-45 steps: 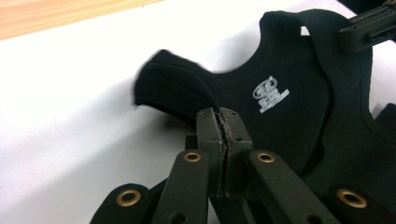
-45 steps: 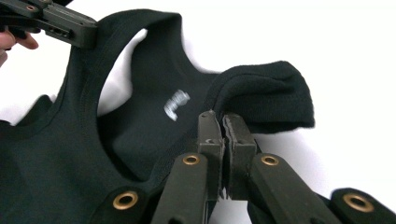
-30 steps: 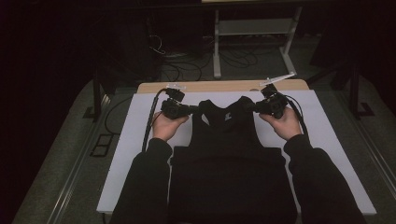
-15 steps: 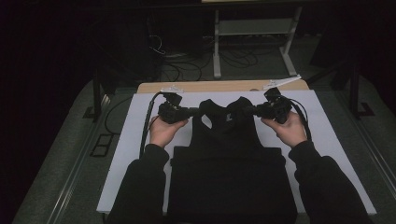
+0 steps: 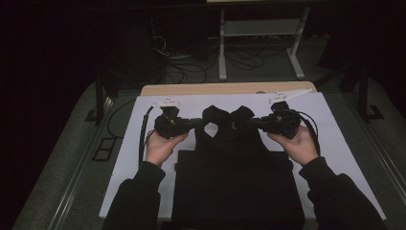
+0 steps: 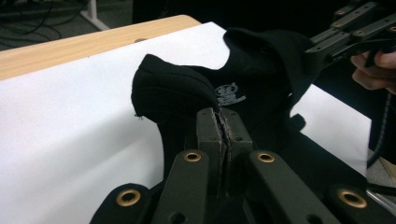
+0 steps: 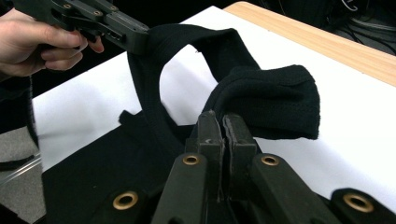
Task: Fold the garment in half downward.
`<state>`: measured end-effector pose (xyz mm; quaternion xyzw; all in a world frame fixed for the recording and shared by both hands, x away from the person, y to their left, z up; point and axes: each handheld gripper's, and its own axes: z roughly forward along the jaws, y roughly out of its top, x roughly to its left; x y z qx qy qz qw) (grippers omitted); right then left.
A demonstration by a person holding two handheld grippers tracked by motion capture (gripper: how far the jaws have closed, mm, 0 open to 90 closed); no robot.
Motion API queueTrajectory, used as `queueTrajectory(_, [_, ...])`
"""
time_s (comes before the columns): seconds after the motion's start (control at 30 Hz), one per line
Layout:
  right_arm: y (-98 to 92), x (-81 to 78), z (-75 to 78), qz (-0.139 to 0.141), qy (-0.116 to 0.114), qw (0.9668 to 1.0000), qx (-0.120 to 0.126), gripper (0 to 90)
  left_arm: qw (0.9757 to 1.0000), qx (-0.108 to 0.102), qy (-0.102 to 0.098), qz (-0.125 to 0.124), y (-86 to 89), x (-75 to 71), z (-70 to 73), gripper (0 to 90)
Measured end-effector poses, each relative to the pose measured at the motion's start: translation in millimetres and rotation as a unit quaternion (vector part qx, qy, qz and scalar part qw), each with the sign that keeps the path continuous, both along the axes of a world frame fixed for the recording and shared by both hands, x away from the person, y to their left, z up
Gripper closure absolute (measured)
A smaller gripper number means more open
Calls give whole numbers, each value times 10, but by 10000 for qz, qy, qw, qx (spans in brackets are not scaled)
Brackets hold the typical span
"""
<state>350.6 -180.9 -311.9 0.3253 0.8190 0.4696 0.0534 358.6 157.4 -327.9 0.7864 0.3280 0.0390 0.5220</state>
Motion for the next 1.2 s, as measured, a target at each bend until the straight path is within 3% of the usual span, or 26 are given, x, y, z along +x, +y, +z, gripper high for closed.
queueTrajectory(0.7, [-49, -335, -120, 177, 32, 9998, -31, 856, 9999, -99, 6, -134, 177, -383, -140, 873])
queueTrajectory(1.03, [-158, -553, -258, 227, 149, 9996, -10, 856, 9987, -257, -90, -428, 149, -628, -224, 873])
queueTrajectory(1.2, [-190, -647, -349, 266, 228, 9994, 2, 855, 9979, -336, -13, -558, 157, -721, -328, 873])
